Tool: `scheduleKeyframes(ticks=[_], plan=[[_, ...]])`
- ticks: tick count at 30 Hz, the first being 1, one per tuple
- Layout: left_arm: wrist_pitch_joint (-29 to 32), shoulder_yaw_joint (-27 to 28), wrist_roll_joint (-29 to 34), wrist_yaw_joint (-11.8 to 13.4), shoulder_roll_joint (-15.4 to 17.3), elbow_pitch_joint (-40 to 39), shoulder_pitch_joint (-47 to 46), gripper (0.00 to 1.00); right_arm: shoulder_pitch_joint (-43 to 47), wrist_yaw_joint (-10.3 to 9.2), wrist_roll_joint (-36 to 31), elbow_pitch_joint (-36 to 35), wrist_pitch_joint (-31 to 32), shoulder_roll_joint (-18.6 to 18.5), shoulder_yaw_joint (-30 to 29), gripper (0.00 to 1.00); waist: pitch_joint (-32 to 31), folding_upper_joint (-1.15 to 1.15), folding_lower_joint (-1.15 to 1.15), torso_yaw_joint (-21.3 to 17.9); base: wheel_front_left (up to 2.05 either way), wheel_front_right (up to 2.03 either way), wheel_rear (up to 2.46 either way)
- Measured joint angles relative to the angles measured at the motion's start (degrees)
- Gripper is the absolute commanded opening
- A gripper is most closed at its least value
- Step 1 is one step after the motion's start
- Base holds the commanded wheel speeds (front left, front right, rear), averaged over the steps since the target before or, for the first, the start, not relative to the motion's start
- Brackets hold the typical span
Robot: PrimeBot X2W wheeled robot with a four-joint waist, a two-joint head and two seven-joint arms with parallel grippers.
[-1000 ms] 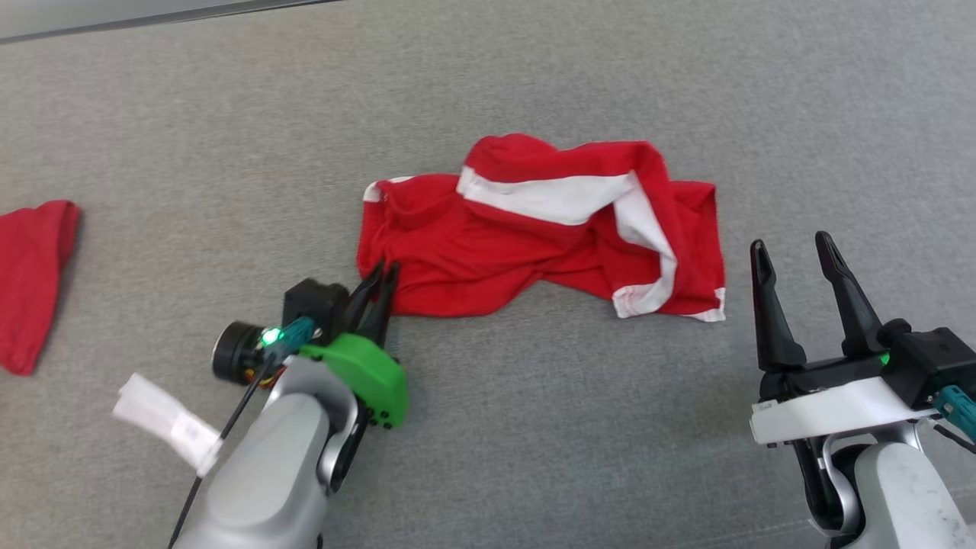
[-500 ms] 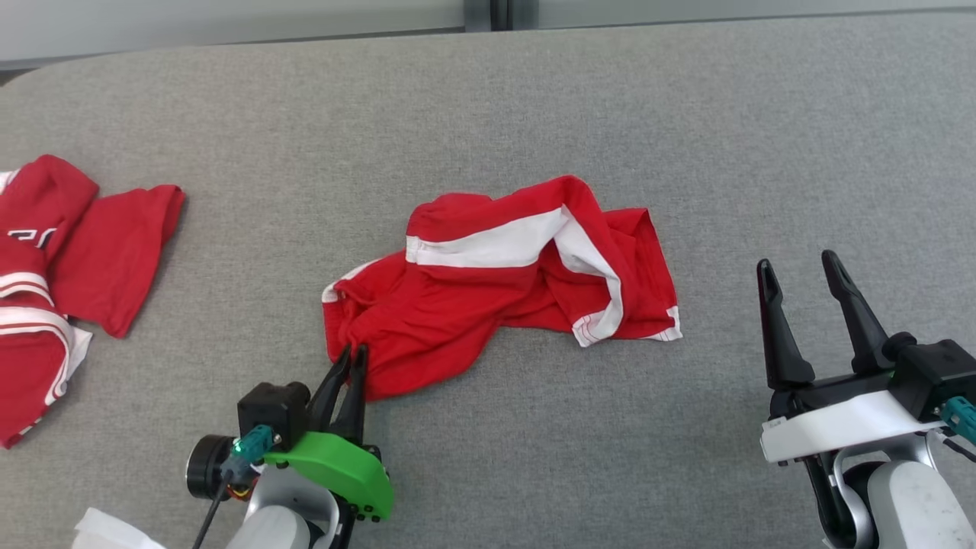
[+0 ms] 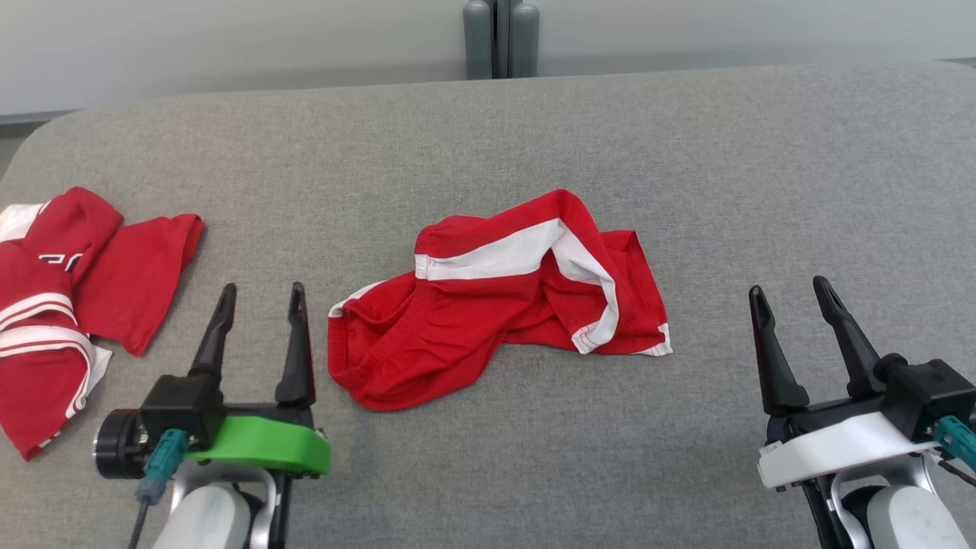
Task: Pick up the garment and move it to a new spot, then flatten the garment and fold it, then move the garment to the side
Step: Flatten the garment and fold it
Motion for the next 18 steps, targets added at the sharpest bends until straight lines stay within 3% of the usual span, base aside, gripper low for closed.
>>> scheduleKeyframes(ticks=[9, 18], plan=[[0.0, 3.0, -0.1, -2.4, 4.1, 0.5, 2.7, 1.0, 2.0, 0.0, -0.2, -0.7, 1.3, 0.4, 0.1, 1.0, -2.2, 0.0, 0.0, -0.5, 0.0, 0.0, 0.0], [0.0, 2.6, -0.5, -3.0, 4.4, 0.8, 3.9, 1.0, 2.6, 0.0, -0.2, -0.9, 1.6, 0.9, 0.3, 1.0, -2.9, 0.0, 0.0, -0.6, 0.0, 0.0, 0.0]])
